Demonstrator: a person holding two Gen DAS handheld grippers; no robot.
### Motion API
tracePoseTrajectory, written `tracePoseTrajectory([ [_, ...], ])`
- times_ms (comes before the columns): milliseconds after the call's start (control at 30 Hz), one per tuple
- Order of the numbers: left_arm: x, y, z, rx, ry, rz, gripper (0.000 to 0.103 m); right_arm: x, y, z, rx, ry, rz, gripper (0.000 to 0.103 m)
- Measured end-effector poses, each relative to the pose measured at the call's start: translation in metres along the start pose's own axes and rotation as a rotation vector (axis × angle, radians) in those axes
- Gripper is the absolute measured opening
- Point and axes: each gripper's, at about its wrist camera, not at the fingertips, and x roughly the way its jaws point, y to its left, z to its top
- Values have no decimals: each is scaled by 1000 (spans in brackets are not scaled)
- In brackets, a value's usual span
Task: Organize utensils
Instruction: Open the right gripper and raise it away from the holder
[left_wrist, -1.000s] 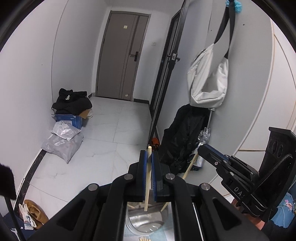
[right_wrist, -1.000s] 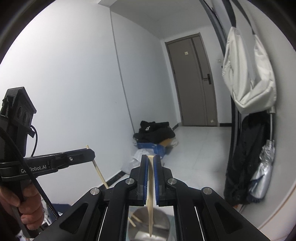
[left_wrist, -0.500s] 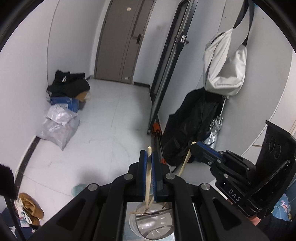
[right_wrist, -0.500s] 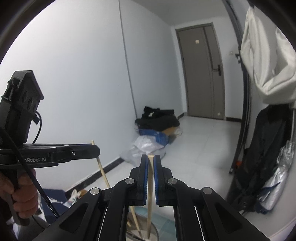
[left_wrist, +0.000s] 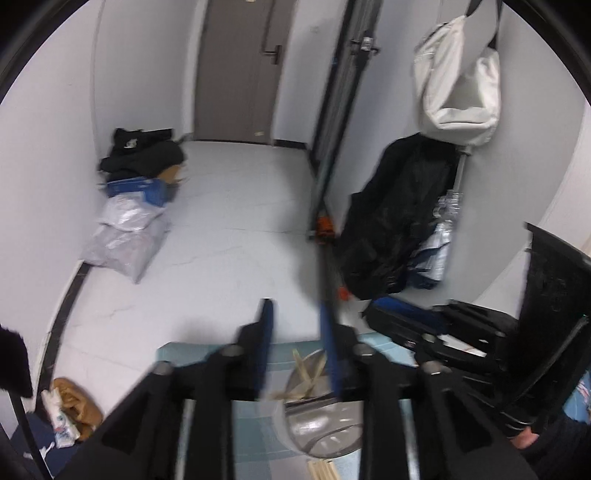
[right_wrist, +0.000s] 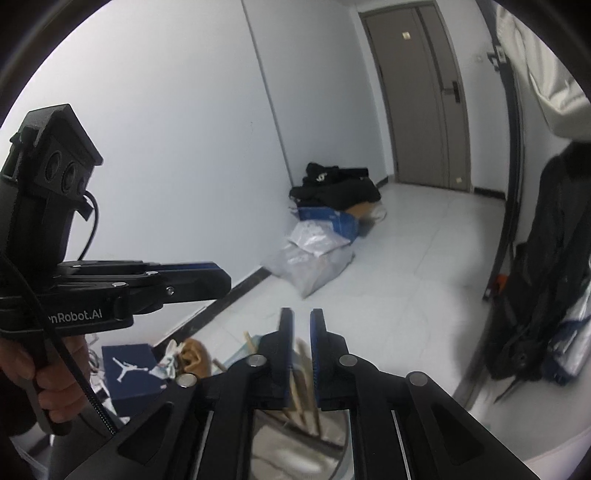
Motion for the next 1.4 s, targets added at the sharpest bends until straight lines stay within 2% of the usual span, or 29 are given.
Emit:
tracePoseTrajectory([
  [33,-4,1,-1,-13,3,-8,25,-1,-1,-2,6,-3,-7,20],
  [100,-12,0,-3,-27,-8,12,27,-8,-3,-6,30,-14,-6,35],
  [133,-16,0,-3,-29,-17,29,35,-13,-5,-8,44,-25,-11,40],
  [167,-21,-1,-5,-32,-32,43,41,-20,-6,-10,58,-35,-30,49],
  [233,-35,-2,-9,-45,-78,58,64,-28,-9,-9,74,-50,-42,54],
  [267,-40,-3,-10,-48,-100,70,70,-34,-9,-10,83,-59,-53,59],
  [300,-45,-4,-12,-47,-121,80,71,-38,-10,-10,91,-64,-70,66],
  [367,-55,-9,-17,-36,-164,117,74,-51,-9,-12,113,-77,-95,71],
  [433,-63,-14,-22,-24,-187,138,83,-64,-7,-13,140,-98,-100,79],
  [500,-71,-17,-29,-29,-214,163,89,-76,-5,-14,170,-122,-104,99],
  [600,-83,-20,-38,-45,-253,201,93,-100,5,-17,179,-184,-121,103],
  [667,-89,-22,-44,-52,-267,206,96,-113,17,-20,162,-214,-173,103],
  [733,-94,-23,-49,-62,-280,206,96,-120,24,-22,169,-216,-215,103],
  [800,-100,-26,-56,-71,-307,220,96,-127,29,-26,182,-210,-216,103],
  [933,-106,-33,-68,-66,-324,233,96,-141,35,-39,203,-211,-298,103],
  [1067,-113,-38,-82,-62,-346,231,96,-153,45,-51,178,-214,-361,103],
  [1267,-124,-43,-98,-62,-379,234,96,-178,64,-66,127,-299,-357,103],
  [1400,-124,-44,-109,-64,-378,235,96,-182,74,-76,93,-330,-429,103],
])
